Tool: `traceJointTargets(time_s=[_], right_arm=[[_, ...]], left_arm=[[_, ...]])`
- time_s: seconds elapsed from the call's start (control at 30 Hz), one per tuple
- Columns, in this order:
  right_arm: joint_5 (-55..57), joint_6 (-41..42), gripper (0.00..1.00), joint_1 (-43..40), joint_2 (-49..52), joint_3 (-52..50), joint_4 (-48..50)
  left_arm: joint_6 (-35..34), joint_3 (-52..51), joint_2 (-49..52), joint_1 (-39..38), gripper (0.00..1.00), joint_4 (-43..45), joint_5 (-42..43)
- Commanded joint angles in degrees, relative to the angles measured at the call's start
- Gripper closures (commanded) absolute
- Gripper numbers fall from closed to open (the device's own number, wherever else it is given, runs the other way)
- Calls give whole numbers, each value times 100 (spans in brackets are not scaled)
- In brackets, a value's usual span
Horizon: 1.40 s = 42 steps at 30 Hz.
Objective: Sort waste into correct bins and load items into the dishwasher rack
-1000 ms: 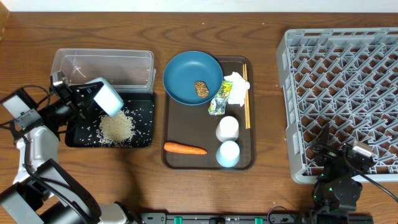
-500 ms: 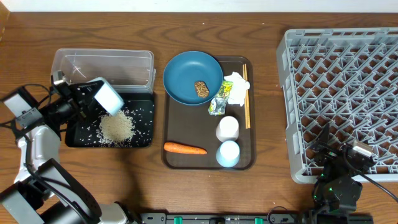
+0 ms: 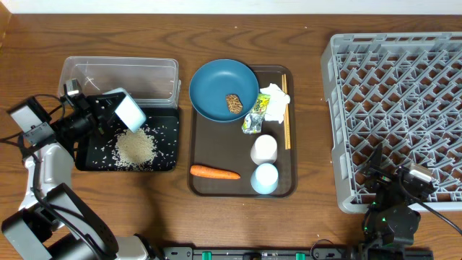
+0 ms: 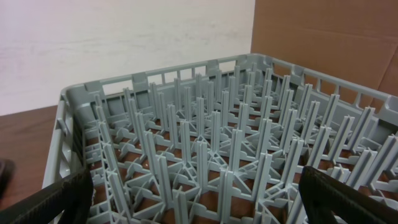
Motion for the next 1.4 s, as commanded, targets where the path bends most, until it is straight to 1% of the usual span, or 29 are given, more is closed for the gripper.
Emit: traceJointTargets(time_s=[0.0, 0.1, 0.23, 0.33, 0.47, 0.53, 0.6, 0.73, 0.9, 0.97, 1.1, 1.2, 1.27, 1.37], right_arm=[[-63, -22, 1, -15, -9, 37, -90], [-63, -20, 1, -15, -9, 37, -90], [-63, -22, 1, -15, -9, 37, -90], [-63, -20, 1, -15, -9, 37, -90], [-63, -20, 1, -15, -9, 37, -90], [-63, -22, 1, -15, -9, 37, -90], [-63, -22, 1, -15, -9, 37, -90], [-63, -22, 1, -15, -9, 37, -90], [-63, -22, 1, -15, -9, 37, -90], [-63, -22, 1, -15, -9, 37, -90], [-63, -20, 1, -15, -9, 37, -90], [-63, -20, 1, -15, -9, 37, -90], [-63, -22, 1, -15, -9, 37, -90], [-63, -20, 1, -15, -9, 37, -90]], left_arm=[[264, -31, -42, -109, 94, 7, 70], [286, -31, -42, -186, 94, 7, -258], [315, -31, -42, -229, 94, 4, -1270], [348, -31, -42, -229, 94, 7, -1663], [334, -17, -92, -229, 94, 9, -1792], [160, -17, -192, -229, 94, 0, -1786], [-46, -17, -358, -229, 94, 4, -1788], [-90, 7, -955, -229, 94, -52, -1919], [-17, 15, -1987, -229, 94, -1093, -2765], [20, 15, -2256, -229, 94, -1399, -2957], [52, 15, -2688, -234, 94, -1692, -3056], [417, 15, -2892, -413, 94, -1832, -3154], [758, 15, -2957, -675, 94, -2197, -3609], [1213, 15, -2953, -1309, 94, -2876, -4688]])
